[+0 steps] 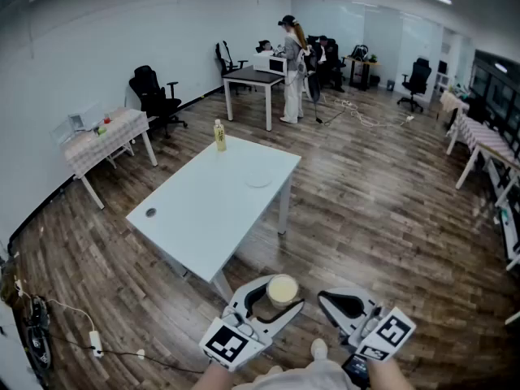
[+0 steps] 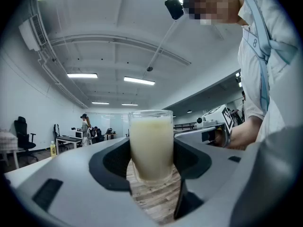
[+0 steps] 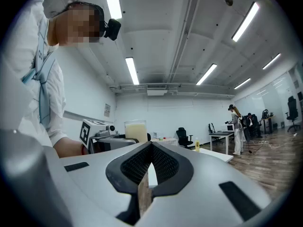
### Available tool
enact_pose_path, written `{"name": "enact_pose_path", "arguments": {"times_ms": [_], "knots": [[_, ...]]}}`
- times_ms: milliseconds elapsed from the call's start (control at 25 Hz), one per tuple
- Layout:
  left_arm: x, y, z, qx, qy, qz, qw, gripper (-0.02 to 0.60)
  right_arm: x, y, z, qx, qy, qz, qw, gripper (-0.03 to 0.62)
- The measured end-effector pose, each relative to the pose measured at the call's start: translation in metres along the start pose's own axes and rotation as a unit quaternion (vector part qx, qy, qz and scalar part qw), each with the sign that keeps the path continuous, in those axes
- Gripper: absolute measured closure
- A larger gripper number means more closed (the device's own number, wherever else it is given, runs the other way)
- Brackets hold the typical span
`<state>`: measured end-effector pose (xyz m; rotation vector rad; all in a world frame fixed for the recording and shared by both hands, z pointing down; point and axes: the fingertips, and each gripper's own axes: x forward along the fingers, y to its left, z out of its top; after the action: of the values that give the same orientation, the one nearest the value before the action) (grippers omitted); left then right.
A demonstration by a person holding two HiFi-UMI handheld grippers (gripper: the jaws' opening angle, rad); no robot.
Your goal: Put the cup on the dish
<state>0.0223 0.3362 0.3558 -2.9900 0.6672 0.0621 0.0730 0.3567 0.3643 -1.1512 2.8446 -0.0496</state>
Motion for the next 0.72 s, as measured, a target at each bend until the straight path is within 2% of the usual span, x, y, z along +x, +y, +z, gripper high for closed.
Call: {"name": "enact_pose_path", "arguments": {"times_ms": [720], "knots": [[0.0043,0.0086,-0.0019,-0.003,0.004,-0.003,1.0,0.324,0.0057,-0.0081,0.002,-0.006,-0.015,-0.003,1.0,0.563]]}}
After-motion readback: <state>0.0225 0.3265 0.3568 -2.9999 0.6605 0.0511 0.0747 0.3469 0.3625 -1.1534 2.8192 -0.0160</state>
